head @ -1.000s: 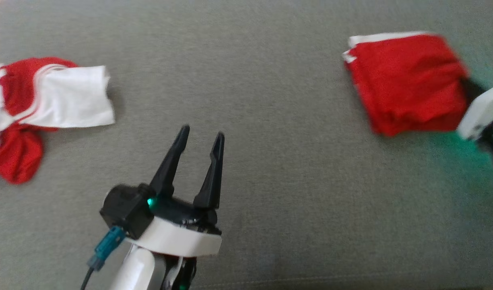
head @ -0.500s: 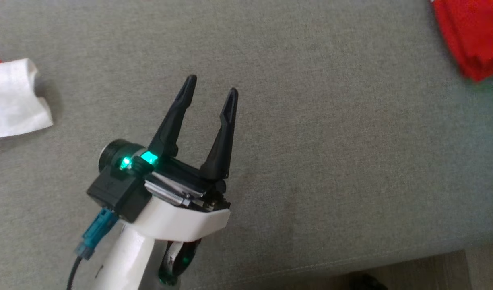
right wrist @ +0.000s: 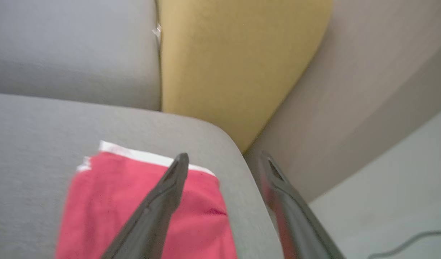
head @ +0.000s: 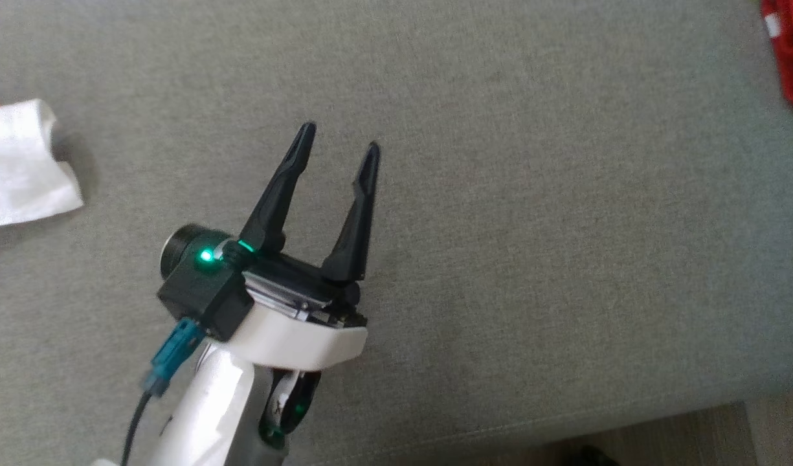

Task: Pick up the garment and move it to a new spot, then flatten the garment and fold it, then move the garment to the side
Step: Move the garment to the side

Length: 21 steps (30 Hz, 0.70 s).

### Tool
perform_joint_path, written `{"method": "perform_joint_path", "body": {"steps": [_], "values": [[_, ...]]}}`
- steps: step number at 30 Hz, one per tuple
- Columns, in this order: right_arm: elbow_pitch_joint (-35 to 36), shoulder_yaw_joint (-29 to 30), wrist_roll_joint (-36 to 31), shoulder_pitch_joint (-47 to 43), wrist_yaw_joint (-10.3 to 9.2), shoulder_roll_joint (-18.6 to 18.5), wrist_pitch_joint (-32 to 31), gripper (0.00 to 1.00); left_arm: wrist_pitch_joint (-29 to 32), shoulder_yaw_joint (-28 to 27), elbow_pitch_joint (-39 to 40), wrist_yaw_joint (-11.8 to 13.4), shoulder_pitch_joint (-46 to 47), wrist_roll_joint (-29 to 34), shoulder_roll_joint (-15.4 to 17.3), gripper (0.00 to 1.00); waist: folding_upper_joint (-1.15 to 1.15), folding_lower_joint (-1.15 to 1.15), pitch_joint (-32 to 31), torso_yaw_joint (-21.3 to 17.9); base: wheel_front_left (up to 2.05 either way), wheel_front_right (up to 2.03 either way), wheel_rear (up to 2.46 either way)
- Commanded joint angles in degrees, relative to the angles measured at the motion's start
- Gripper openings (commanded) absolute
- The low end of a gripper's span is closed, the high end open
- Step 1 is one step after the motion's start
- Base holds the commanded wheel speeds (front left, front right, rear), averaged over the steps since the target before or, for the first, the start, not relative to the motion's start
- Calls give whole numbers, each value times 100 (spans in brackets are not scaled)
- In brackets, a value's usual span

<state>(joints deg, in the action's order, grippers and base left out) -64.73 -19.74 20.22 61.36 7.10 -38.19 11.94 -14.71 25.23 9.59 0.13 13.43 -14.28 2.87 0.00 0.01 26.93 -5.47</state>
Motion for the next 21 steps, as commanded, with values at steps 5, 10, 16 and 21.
{"method": "perform_joint_path", "body": {"steps": [5,10,16,21], "values": [[336,313,13,-665,39,907,291,100,-29,-350,-550,330,-231,-49,0,100,0,-1,-895,289,0,0,0],[1681,684,291,-2017,39,1644,303,100,-29,-570,-1112,471,-497,-115,0,100,0,-1,-1716,507,0,0,0],[3231,1205,80,-3893,39,2340,305,100,-29,-806,-1455,522,-958,45,0,100,0,-1,-2629,764,0,0,0],[4533,1424,-160,-5128,39,2844,305,100,-29,-1074,-1359,507,-1389,311,1,100,0,-1,-2991,864,0,0,0]]}}
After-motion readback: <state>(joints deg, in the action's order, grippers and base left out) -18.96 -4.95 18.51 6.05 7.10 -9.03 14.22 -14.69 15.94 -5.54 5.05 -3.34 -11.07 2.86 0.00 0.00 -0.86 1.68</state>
